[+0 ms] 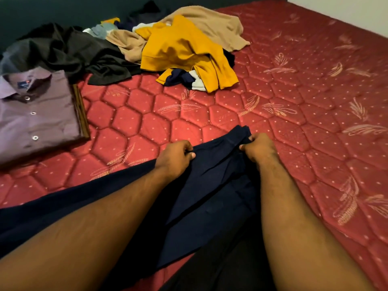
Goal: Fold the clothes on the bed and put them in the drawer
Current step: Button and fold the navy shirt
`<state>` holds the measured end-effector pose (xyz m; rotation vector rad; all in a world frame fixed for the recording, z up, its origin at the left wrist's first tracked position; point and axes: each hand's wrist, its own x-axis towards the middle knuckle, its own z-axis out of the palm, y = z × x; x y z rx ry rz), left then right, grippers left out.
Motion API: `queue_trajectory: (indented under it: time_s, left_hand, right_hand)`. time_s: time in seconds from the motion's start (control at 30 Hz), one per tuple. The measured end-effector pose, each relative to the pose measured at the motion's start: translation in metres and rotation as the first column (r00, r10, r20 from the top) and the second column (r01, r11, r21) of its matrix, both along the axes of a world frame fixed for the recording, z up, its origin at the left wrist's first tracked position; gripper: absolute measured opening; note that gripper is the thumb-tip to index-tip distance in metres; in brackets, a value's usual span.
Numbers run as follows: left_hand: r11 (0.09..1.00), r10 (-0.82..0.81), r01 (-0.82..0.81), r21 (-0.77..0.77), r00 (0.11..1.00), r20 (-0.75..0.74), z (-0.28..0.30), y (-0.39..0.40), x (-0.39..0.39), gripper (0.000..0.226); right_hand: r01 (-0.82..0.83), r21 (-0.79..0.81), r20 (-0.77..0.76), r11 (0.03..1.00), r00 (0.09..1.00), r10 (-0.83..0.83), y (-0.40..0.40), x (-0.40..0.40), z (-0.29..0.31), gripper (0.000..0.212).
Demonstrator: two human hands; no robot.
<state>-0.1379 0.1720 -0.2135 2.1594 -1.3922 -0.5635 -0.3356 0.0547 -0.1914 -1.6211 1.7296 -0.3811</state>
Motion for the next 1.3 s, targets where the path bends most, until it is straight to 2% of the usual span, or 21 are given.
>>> queue_trajectory:
  time_s: [0.1, 0.2, 0.3, 0.47, 0.57, 0.67, 0.73, 0.8, 0.83, 0.9, 1.0, 1.07, 1.17, 1.23, 1.3]
  left_hand:
    - [0.990, 0.078, -0.086, -0.112, 0.994, -0.079, 0.001, -0.005, -0.008, 0.004]
    - [0.994, 0.065, -0.069, -0.080, 0.996, -0.054, -0.005, -0.010, -0.012, 0.004]
    - [0.997, 0.036, -0.033, -0.076, 0.999, 0.028, -0.011, -0.012, -0.013, 0.007]
    - [0.985, 0.062, -0.025, -0.173, 0.975, 0.213, -0.013, -0.001, -0.021, 0.025]
    - [0.979, 0.099, -0.025, -0.204, 0.926, 0.365, -0.010, 0.020, -0.031, 0.029]
    - [0.991, 0.061, -0.002, -0.136, 0.900, 0.431, -0.011, 0.050, -0.031, 0.026]
    - [0.996, 0.085, -0.079, -0.033, 0.900, 0.427, -0.011, 0.075, -0.019, 0.030]
    - [0.988, 0.115, -0.148, 0.038, 0.885, 0.452, -0.009, 0.103, 0.002, 0.034]
    - [0.984, 0.122, -0.169, 0.057, 0.872, 0.475, -0.008, 0.118, 0.015, 0.036]
    - [0.972, 0.140, -0.217, 0.089, 0.839, 0.525, -0.001, 0.144, 0.044, 0.037]
    - [0.913, 0.132, -0.322, 0.252, 0.815, 0.564, 0.015, 0.181, 0.090, 0.041]
    - [0.859, 0.092, -0.323, 0.398, 0.861, 0.500, 0.027, 0.199, 0.125, 0.044]
    - [0.852, 0.028, -0.101, 0.514, 0.989, 0.148, 0.042, 0.217, 0.166, 0.038]
    - [0.872, -0.044, 0.029, 0.489, 0.999, 0.019, 0.054, 0.226, 0.182, 0.037]
    - [0.953, -0.046, 0.060, 0.297, 0.998, -0.052, 0.067, 0.233, 0.194, 0.035]
  right_hand:
    - [0.067, -0.050, -0.057, 0.996, 0.996, -0.070, -0.002, -0.004, 0.003, 0.011]
    - [0.087, -0.036, -0.070, 0.996, 0.994, -0.089, -0.001, -0.005, 0.002, 0.021]
    - [0.094, -0.046, -0.077, 0.994, 0.992, -0.098, -0.001, -0.002, 0.002, 0.030]
    - [0.078, -0.078, -0.107, 0.994, 0.990, -0.086, 0.004, 0.004, 0.003, 0.048]
    - [0.047, -0.158, -0.227, 0.986, 0.970, -0.083, 0.013, 0.008, 0.009, 0.061]
    - [-0.160, -0.292, -0.428, 0.943, 0.904, 0.020, 0.029, 0.024, 0.018, 0.058]
    - [-0.405, -0.342, -0.433, 0.848, 0.869, 0.241, 0.043, 0.045, 0.019, 0.046]
    - [-0.628, -0.280, -0.408, 0.726, 0.762, 0.502, 0.057, 0.063, 0.010, 0.037]
    - [-0.703, -0.215, -0.426, 0.678, 0.693, 0.582, 0.062, 0.068, 0.005, 0.035]
    - [-0.747, -0.120, -0.475, 0.654, 0.622, 0.623, 0.063, 0.071, -0.003, 0.035]
    - [-0.735, -0.147, -0.543, 0.662, 0.619, 0.568, 0.062, 0.071, -0.007, 0.036]
    - [-0.747, -0.167, -0.599, 0.644, 0.595, 0.535, 0.065, 0.077, -0.009, 0.035]
    - [-0.744, -0.148, -0.603, 0.651, 0.590, 0.537, 0.067, 0.084, -0.008, 0.034]
    - [-0.727, -0.163, -0.574, 0.667, 0.620, 0.535, 0.064, 0.086, -0.007, 0.029]
    - [-0.709, -0.209, -0.561, 0.673, 0.651, 0.512, 0.063, 0.088, -0.007, 0.022]
